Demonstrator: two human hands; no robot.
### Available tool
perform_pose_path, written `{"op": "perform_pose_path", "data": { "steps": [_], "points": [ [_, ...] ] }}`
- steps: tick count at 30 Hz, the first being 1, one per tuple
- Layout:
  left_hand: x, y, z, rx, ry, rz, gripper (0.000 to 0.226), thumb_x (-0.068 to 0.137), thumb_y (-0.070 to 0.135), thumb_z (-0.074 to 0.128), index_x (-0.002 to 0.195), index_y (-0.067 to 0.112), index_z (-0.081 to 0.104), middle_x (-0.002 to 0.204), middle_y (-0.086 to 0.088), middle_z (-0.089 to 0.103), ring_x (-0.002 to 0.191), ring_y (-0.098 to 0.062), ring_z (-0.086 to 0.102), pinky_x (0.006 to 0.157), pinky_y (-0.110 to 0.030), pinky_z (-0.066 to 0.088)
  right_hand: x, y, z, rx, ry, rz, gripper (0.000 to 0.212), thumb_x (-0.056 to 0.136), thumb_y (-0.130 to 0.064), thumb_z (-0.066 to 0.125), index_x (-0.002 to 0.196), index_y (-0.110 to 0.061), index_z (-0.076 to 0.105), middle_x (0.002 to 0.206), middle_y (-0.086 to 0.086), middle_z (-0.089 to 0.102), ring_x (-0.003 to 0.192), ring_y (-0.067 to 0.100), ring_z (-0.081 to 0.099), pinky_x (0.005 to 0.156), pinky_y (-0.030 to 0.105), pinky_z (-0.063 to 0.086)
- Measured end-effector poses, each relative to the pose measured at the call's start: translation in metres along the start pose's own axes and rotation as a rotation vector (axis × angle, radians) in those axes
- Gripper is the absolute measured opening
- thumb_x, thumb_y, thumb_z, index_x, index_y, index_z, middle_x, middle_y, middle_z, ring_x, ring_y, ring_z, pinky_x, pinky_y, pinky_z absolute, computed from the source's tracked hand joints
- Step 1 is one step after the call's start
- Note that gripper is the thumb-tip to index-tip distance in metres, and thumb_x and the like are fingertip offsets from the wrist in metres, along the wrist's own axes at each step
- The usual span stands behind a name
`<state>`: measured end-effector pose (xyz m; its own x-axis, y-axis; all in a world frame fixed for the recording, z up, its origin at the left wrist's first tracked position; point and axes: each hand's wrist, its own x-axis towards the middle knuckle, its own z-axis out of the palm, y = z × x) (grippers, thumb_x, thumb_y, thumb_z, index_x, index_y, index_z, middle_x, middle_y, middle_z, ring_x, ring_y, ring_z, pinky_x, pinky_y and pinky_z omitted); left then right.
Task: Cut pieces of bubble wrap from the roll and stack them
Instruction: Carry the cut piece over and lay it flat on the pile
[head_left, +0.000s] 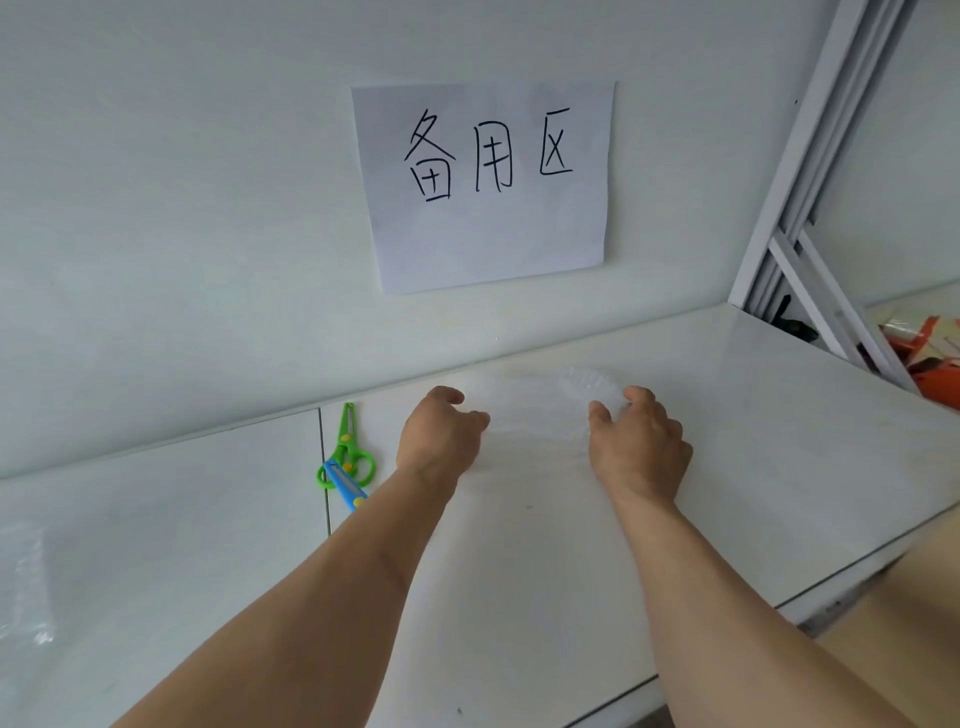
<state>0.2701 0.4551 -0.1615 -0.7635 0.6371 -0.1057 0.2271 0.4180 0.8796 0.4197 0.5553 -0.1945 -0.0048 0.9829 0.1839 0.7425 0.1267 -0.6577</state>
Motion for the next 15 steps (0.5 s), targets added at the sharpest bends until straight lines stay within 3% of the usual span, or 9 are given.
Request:
{"op": "perform_pose_path", "data": {
  "steps": [4, 7, 10, 12, 15],
  "points": [
    [-0.007, 0.008, -0.001, -0.135, 0.027, 0.06, 0.035, 0.089, 0.021, 0.063, 0.123, 0.022, 0.056, 0.081, 0.008, 0.054, 0.066, -0.009, 0.053, 0.056, -0.025, 0.041, 0.003, -0.003, 0.001, 0.04, 0.05, -0.036, 0.044, 0.093, -0.037, 0.053, 0.133, -0.018, 0.049, 0.131, 0.007, 0.059, 0.121, 0.033, 0.048, 0.102, 0.041, 0.031],
    [-0.012, 0.011, -0.004, -0.166, 0.066, 0.119, 0.03, 0.089, 0.022, 0.061, 0.119, 0.027, 0.058, 0.085, 0.008, 0.055, 0.065, -0.012, 0.054, 0.056, -0.025, 0.04, 0.006, -0.009, 0.0, 0.112, 0.072, -0.045, 0.043, 0.092, -0.036, 0.055, 0.132, -0.019, 0.051, 0.128, 0.006, 0.061, 0.119, 0.032, 0.05, 0.102, 0.04, 0.03],
    [-0.014, 0.002, -0.004, -0.015, 0.092, 0.102, 0.027, 0.087, 0.028, 0.06, 0.114, 0.029, 0.061, 0.083, 0.008, 0.061, 0.073, -0.016, 0.059, 0.064, -0.028, 0.046, 0.006, -0.008, 0.002, 0.074, 0.021, -0.03, 0.043, 0.091, -0.037, 0.054, 0.131, -0.02, 0.051, 0.129, 0.006, 0.06, 0.119, 0.032, 0.049, 0.104, 0.04, 0.031],
    [-0.013, -0.01, -0.001, 0.137, 0.08, 0.062, 0.035, 0.085, 0.036, 0.061, 0.119, 0.03, 0.058, 0.099, 0.004, 0.064, 0.091, -0.021, 0.061, 0.078, -0.033, 0.051, 0.006, -0.004, 0.002, 0.008, -0.01, -0.021, 0.046, 0.092, -0.038, 0.051, 0.133, -0.019, 0.049, 0.131, 0.009, 0.056, 0.121, 0.032, 0.047, 0.104, 0.041, 0.03],
    [-0.015, -0.023, 0.001, 0.163, 0.059, 0.131, 0.057, 0.086, 0.045, 0.063, 0.138, 0.034, 0.045, 0.133, -0.001, 0.048, 0.119, -0.025, 0.05, 0.096, -0.043, 0.047, 0.006, -0.002, -0.002, -0.012, -0.028, -0.025, 0.054, 0.092, -0.044, 0.049, 0.139, -0.019, 0.043, 0.142, 0.009, 0.046, 0.128, 0.032, 0.04, 0.106, 0.042, 0.029]
  ]
}}
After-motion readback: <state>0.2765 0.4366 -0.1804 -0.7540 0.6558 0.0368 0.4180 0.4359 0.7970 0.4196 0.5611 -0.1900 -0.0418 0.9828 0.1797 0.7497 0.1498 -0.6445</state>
